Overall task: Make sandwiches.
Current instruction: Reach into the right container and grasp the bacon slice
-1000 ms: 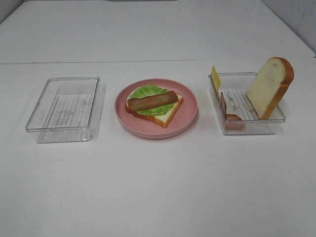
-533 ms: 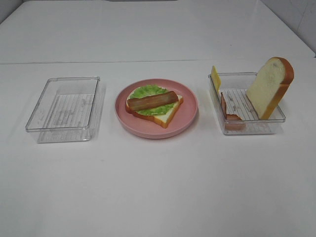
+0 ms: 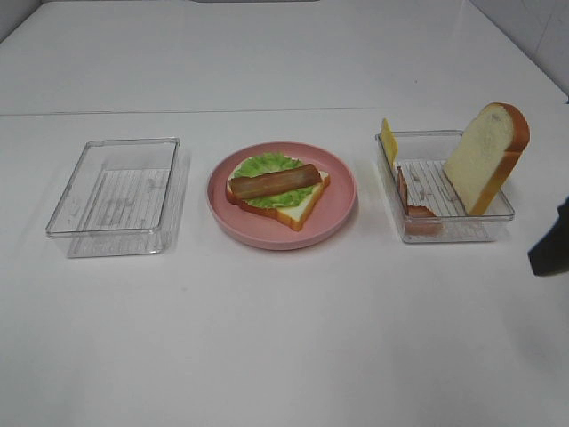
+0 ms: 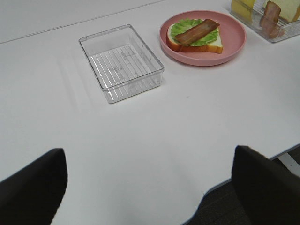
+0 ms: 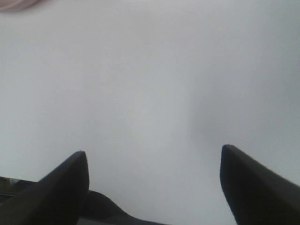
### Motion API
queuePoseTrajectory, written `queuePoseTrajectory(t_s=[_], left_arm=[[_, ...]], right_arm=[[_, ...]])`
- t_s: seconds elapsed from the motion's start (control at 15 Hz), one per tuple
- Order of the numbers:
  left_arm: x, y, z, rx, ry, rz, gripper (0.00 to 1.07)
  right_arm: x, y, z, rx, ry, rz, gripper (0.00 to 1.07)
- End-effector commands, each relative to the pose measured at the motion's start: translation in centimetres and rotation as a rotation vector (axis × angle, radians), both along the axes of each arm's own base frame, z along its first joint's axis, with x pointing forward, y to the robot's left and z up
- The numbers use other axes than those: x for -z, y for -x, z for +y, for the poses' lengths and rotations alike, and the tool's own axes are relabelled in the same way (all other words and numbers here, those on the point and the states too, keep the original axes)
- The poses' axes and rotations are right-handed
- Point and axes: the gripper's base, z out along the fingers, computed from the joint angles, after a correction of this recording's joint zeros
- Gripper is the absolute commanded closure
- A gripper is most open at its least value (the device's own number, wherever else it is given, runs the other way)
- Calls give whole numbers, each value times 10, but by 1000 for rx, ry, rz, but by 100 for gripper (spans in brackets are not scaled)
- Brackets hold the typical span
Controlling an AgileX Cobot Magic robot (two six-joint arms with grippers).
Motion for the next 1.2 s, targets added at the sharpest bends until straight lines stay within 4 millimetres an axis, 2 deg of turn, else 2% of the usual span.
queuePoseTrajectory(t_s=[0.07,0.2,0.27,0.33,0.47,0.6,0.73,0.93,1.07,1.2], left_arm=[[0,2,1,0,15,-23,17],[0,2,1,0,15,-23,17],[0,2,1,0,15,-23,17],[0,2,1,0,15,-23,17],[0,2,1,0,15,-23,17],[0,2,1,0,15,-23,17],[0,2,1,0,15,-23,17],[0,2,1,0,15,-23,17],[0,2,1,0,15,-23,17],[0,2,1,0,15,-23,17]], right_arm=[[-3,-32,4,-31,-66,13,35],[-9,-59,5,-35,-90,7,35],[-11,-66,6,-36,-94,4,35],[-18,-92,5,-44,-96,-11,36],[-23,-117,5,-55,-100,-15,38],[-22,-133,9,-93,-99,19,42],[-14,-153,27,-170,-21,60,42],[3,-178,57,-193,86,144,42],[14,-191,75,-219,103,180,42],[27,-202,83,-223,81,207,43]])
